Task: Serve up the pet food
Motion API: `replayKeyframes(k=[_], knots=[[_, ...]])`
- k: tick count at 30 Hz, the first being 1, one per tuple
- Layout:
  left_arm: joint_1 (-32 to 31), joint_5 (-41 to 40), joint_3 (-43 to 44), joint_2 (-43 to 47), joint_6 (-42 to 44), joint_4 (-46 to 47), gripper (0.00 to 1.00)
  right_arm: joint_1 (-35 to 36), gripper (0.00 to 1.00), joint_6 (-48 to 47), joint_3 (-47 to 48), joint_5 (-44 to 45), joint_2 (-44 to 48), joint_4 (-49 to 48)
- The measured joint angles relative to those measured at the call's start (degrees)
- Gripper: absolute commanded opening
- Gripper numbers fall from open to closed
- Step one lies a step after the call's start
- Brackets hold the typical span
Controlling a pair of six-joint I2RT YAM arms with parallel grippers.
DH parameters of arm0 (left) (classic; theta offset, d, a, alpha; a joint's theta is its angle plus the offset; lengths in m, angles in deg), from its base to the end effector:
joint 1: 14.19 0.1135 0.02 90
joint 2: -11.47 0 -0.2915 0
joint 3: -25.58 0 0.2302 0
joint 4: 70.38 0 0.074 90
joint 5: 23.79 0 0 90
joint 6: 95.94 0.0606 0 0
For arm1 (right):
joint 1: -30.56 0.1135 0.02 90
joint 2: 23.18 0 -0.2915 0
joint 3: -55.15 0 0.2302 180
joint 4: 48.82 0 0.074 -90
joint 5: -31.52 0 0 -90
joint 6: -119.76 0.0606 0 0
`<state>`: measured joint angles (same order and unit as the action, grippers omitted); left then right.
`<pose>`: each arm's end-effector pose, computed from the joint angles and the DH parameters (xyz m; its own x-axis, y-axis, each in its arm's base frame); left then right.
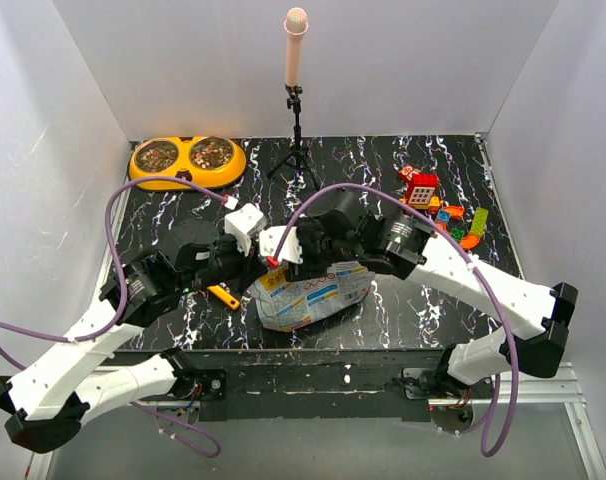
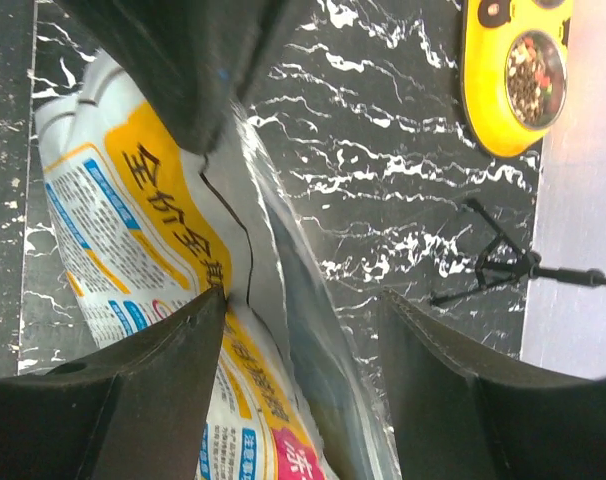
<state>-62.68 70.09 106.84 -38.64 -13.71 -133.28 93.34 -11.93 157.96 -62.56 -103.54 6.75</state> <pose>0.0926 -0.1109 0.3855 -0.4517 0.3069 -0.8377 0.7309 0.6657 -0.1502 0.1318 0.2657 0.4153 0.4214 -0.6310 -0.6513 -0.8490 -0.0220 -0.5280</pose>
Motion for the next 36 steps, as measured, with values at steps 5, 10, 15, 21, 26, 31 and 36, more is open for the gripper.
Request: replayKeyframes(k=[5,10,15,21,26,31,36], knots=[[-0.11,0.22,-0.20,0.33,-0.31,0.17,0.00,3.80,0.01,-3.41,-1.77,3.74,-0.11,-3.63],[0.04,-0.66,-0.90,0.90,-0.33,0.63,0.00,6.62,0.01,-6.75,-3.58,9.16,-0.04,-4.74],[0.00,-0.20,-1.97,1.46,-0.44,2.43,0.00,5.11,0.25,-5.38,-2.71,6.62,0.04,-3.32],[0.00,-0.22,-2.73,2.21,-1.18,3.06,0.00,3.23,0.03,-4.98,-3.89,7.30,1.11,-3.37],[0.00,-0.28,-2.80,2.23,-1.36,3.21,0.00,3.26,0.01,-5.53,-4.90,8.20,1.51,-3.41],[0.00,-0.31,-2.80,2.23,-1.49,3.21,0.00,3.13,0.23,-4.98,-5.03,8.35,1.66,-3.76],[0.00,-0.46,-2.80,2.21,-1.68,3.19,0.00,1.05,0.02,-5.35,-7.85,9.92,4.00,-5.01]])
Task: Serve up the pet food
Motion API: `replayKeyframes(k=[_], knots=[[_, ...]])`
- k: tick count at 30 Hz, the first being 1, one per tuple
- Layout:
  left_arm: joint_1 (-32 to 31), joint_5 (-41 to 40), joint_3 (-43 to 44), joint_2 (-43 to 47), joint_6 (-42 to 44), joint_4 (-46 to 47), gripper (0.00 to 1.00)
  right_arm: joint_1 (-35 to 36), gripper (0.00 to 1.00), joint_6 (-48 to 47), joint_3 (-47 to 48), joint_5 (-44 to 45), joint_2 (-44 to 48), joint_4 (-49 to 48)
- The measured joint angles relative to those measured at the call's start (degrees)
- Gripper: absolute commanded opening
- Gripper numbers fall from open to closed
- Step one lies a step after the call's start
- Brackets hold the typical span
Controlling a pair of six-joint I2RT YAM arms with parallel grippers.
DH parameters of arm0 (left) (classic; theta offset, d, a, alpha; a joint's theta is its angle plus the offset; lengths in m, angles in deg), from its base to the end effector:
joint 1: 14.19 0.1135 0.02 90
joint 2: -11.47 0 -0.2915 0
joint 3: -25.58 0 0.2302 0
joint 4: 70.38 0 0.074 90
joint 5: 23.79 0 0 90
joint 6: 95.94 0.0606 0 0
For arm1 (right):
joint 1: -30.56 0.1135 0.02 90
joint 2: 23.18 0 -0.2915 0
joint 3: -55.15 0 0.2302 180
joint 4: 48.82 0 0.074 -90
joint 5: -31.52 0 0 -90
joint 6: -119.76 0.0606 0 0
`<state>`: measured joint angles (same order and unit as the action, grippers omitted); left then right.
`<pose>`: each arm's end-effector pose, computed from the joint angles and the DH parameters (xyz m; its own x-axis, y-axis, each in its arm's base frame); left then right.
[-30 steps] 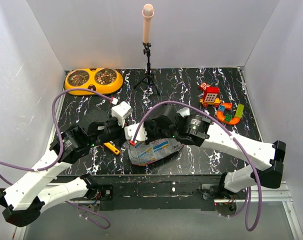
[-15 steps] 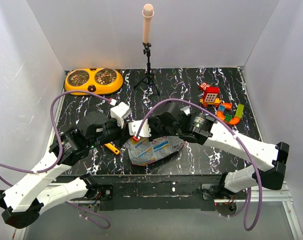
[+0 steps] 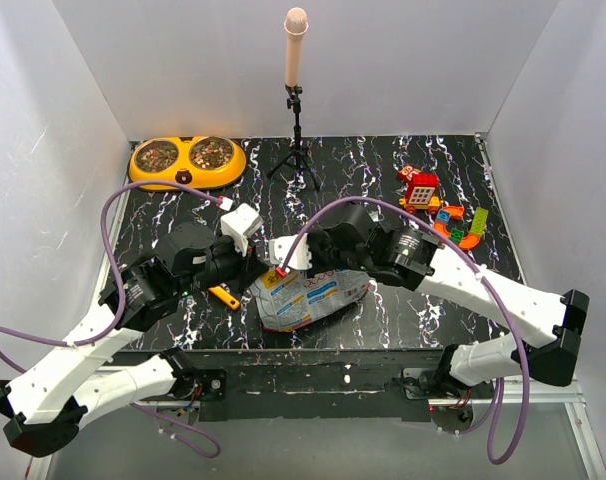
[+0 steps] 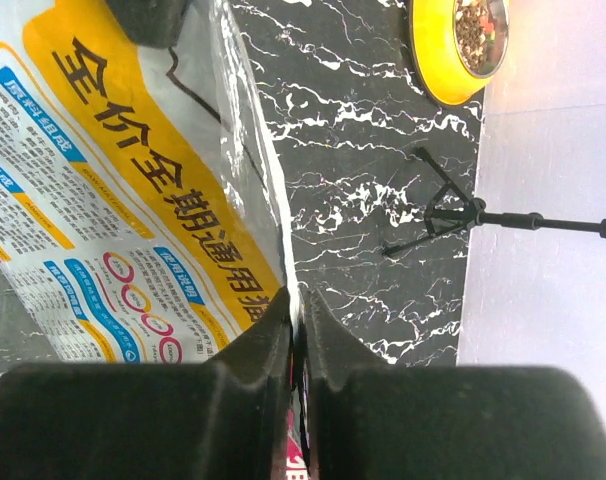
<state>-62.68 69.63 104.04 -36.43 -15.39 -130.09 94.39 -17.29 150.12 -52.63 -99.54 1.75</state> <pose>0.0902 -0.1074 0.3813 -0.4468 0.2576 -0.8567 0.7184 0.6740 -0.1721 0.1305 0.2516 0.3992 0.4665 -0.7016 -0.5386 -0.7532 0.0041 -0.6578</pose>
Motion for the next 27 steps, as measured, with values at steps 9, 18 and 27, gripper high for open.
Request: replayKeyframes(k=[9,18,27], knots=[[-0.02,1.03,0.48,-0.83,-0.22,0.02,0.13,-1.27,0.01,-1.81,0.02,-1.99,0.90,1.86],[-0.02,4.72,2.34,-7.02,-1.60,2.54,0.40,-4.17,0.01,1.79,6.21,-5.09,-1.01,10.80],[-0.11,3.34,2.34,-12.17,-3.26,7.52,0.00,-4.83,0.16,3.19,7.32,-3.69,-1.01,13.29]])
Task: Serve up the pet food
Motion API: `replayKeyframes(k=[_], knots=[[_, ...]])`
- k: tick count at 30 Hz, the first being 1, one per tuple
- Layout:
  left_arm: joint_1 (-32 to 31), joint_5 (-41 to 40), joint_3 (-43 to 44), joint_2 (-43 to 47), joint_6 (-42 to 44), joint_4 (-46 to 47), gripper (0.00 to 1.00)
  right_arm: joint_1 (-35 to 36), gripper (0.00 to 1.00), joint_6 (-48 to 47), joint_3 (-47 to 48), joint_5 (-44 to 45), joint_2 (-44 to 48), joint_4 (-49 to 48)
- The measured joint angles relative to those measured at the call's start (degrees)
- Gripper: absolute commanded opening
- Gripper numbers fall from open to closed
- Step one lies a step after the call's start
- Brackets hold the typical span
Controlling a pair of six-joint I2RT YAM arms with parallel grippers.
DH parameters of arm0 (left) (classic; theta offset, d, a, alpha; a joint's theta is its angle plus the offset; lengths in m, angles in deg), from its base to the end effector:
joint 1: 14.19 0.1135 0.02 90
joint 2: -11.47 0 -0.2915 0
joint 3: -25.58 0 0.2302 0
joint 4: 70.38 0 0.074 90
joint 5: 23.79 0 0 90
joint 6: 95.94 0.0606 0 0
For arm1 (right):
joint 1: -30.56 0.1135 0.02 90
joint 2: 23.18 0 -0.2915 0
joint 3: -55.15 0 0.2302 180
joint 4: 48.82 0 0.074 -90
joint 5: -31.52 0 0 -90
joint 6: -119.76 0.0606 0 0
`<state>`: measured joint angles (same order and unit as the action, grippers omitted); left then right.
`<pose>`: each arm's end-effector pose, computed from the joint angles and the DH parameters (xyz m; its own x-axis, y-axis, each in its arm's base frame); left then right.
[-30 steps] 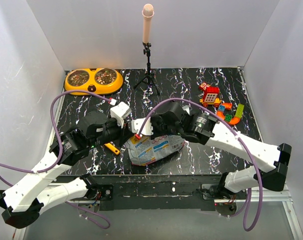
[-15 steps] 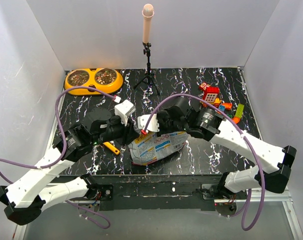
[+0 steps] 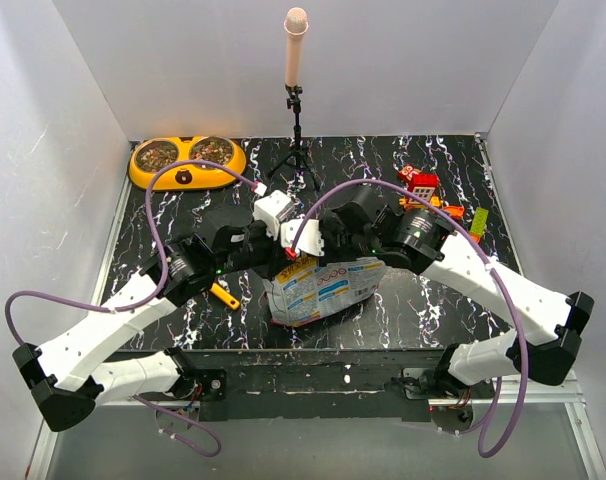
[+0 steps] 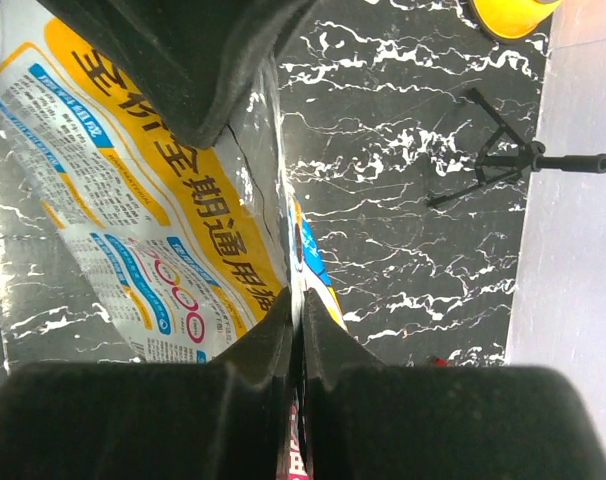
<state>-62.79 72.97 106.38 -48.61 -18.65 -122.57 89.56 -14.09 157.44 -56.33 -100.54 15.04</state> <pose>0.1298 -0.1580 0.3775 -0.5153 0.2541 -0.8185 0.7155 0.6533 -0.2476 0.1408 0.2300 0.4104 0.3496 -0.7623 -0.5447 -0.8311 0.0161 -0.5559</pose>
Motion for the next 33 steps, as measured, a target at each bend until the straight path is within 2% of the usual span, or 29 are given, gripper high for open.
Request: replayKeyframes(k=[4,12,16,19,21,22,23,24,33], knots=[[-0.17,-1.29,-0.09,0.28,0.98,-0.07,0.00,-2.03,0.25,0.07,-2.60,-0.24,1.92,-3.43],[-0.17,-1.46,-0.74,1.92,1.79,-0.72,0.00,-7.78,0.23,-1.11,-4.76,-2.14,5.64,-5.55],[-0.17,-1.46,-0.74,2.27,1.77,-1.14,0.00,-8.24,0.31,-1.88,-4.76,-2.25,5.22,-5.73],[-0.17,-1.46,-0.74,2.34,1.77,-1.36,0.00,-8.63,0.33,-2.25,-4.76,-2.93,5.20,-5.66],[-0.17,-1.44,-0.74,2.40,1.77,-1.44,0.00,-8.81,0.29,-2.56,-4.76,-3.74,5.18,-5.64],[-0.17,-1.44,-0.74,2.40,1.77,-1.49,0.00,-8.87,0.24,-2.62,-4.76,-3.93,5.14,-5.64],[-0.17,-1.42,-0.74,2.43,1.77,-1.49,0.00,-8.90,0.09,-2.71,-4.76,-4.09,5.07,-5.66],[-0.17,-1.42,-0.74,2.43,1.77,-1.49,0.00,-8.94,0.01,-2.91,-4.76,-4.17,4.94,-5.66],[-0.13,-1.57,-0.74,2.43,1.60,-1.33,0.00,-9.90,0.01,0.55,-2.95,-3.61,1.97,-5.77]])
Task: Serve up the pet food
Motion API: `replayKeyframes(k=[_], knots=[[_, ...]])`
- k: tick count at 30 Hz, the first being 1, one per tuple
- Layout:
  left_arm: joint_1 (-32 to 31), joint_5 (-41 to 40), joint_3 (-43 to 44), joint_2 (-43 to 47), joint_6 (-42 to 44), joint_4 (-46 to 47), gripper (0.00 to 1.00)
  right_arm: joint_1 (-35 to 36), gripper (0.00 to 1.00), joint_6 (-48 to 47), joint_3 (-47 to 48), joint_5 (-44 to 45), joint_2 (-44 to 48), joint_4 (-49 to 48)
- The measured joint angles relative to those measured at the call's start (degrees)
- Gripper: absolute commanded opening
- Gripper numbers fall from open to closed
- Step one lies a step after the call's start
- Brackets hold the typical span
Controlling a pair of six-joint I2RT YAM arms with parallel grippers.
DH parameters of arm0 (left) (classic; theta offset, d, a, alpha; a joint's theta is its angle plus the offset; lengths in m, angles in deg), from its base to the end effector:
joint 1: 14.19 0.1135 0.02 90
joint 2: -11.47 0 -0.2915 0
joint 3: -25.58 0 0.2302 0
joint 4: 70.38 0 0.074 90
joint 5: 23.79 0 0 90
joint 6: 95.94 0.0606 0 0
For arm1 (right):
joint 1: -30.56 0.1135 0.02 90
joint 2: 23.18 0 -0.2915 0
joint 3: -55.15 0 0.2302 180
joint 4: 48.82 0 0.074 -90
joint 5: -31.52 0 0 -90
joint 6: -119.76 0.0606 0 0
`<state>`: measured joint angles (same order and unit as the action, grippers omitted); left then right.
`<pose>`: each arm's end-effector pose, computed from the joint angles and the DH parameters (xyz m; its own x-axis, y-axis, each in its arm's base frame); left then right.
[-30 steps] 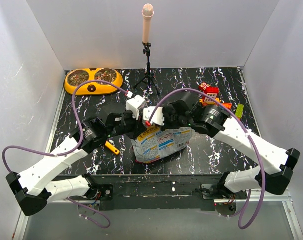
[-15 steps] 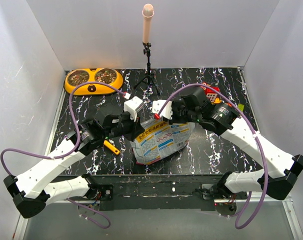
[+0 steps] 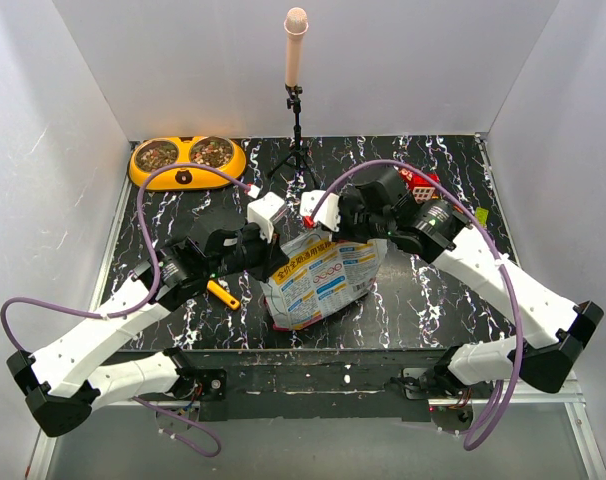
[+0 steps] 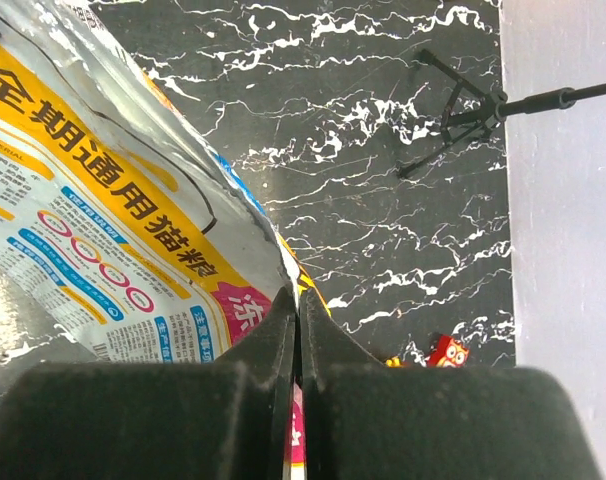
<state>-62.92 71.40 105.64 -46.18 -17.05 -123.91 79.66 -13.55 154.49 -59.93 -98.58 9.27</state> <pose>0.1224 -0.1478 0.3781 -0.4886 0.2658 -0.8310 0.7189 0.6623 -0.2108 0.1745 0.2038 0.4134 0.2603 -0.7469 -0.6119 -0.8119 0.1737 -0.5573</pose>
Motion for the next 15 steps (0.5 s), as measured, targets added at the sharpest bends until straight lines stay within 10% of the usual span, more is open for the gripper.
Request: replayKeyframes(k=[3,8,15], knots=[[0.00,0.02,-0.02,0.20,-0.11,-0.04,0.00,-0.61,0.23,1.38,-0.24,-1.14,0.46,-0.28],[-0.02,0.02,-0.39,0.90,-0.50,-0.31,0.00,-2.75,0.29,1.31,-2.40,-1.18,3.02,-1.51],[-0.02,-0.07,-0.42,1.11,-0.50,-0.46,0.00,-4.09,0.01,0.70,-3.56,1.07,2.99,-2.43]])
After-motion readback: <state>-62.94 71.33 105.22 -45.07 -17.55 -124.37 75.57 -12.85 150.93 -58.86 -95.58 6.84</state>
